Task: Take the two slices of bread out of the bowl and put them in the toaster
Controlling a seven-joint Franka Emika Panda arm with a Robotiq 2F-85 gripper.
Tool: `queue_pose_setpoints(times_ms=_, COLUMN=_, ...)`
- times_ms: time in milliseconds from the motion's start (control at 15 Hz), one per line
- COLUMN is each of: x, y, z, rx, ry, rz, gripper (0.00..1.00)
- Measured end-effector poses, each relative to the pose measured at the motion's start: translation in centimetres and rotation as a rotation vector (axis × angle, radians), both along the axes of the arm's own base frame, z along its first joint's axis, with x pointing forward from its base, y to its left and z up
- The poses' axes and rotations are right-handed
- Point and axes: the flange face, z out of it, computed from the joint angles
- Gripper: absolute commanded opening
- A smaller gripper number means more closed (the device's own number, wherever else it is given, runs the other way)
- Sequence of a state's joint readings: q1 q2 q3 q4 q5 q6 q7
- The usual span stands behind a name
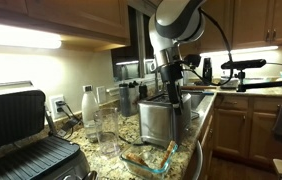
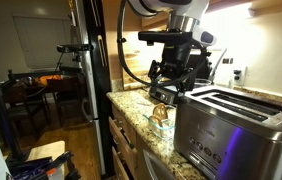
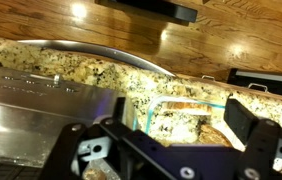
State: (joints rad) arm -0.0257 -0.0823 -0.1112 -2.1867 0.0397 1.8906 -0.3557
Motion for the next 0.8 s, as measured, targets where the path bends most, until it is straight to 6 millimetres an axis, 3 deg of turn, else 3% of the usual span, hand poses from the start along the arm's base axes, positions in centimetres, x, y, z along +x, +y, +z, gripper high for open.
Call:
queue_pose_setpoints(times_ms=267, x=1.2, y=2.2, z=-0.4, rx=-0.014, ry=0.012, rz=0.002, gripper=1.0)
queue_pose_setpoints(times_ms=800, x=4.0, y=8.6, z=-1.5, rx=-0.028, ry=0.025, rz=0.011, gripper=1.0)
